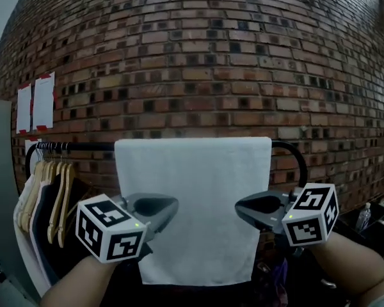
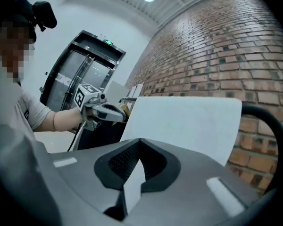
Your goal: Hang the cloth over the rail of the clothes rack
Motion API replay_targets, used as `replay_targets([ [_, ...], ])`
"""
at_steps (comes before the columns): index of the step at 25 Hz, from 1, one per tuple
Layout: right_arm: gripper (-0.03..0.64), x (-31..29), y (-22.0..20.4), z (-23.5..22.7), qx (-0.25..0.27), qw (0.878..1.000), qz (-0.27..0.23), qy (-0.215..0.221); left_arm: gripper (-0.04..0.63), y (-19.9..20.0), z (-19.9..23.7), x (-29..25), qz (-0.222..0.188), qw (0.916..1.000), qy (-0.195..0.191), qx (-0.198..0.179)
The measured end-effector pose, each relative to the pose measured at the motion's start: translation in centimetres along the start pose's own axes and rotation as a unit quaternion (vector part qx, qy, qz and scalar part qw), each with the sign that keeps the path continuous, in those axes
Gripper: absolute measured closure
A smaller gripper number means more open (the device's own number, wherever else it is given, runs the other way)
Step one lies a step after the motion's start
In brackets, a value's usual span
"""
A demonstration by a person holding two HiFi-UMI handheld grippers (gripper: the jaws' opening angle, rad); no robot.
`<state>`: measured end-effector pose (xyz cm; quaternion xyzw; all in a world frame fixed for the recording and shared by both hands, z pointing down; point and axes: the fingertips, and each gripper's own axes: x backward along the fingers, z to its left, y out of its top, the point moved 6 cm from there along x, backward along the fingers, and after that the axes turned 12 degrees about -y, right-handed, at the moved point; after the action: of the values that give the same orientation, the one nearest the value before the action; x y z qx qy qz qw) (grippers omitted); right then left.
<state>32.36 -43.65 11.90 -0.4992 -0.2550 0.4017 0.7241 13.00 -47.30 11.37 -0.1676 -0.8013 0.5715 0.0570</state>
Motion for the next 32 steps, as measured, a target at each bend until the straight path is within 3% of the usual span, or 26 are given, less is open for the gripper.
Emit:
replay_targets([
  [5,0.615,2.7,-5.6,7.8,-0.064,0.997,0.038,0.009,0.594,-6.4,-6.7,3.1,-0.007,0.9980,-0.035,0.051],
  [14,0.615,7.4,-8.0,25.7,-0.154,0.984,0.076,0.048,0.594,-14.3,-18.9,10.0,0.059,0.9850,-0.131,0.097],
  [18,0.615,9.4,-9.3,31.1,-0.165,0.979,0.111,0.053,0.594,-15.2,-22.8,12.6,0.061,0.9766,-0.163,0.126],
  [22,0.615,11.9,-10.5,34.6,-0.174,0.973,0.138,0.057,0.594,-15.3,-26.7,14.3,0.059,0.9728,-0.182,0.130],
  [32,0.615,20.8,-10.3,41.6,-0.198,0.967,0.145,0.064,0.594,-14.9,-38.1,19.0,0.065,0.9682,-0.179,0.162],
])
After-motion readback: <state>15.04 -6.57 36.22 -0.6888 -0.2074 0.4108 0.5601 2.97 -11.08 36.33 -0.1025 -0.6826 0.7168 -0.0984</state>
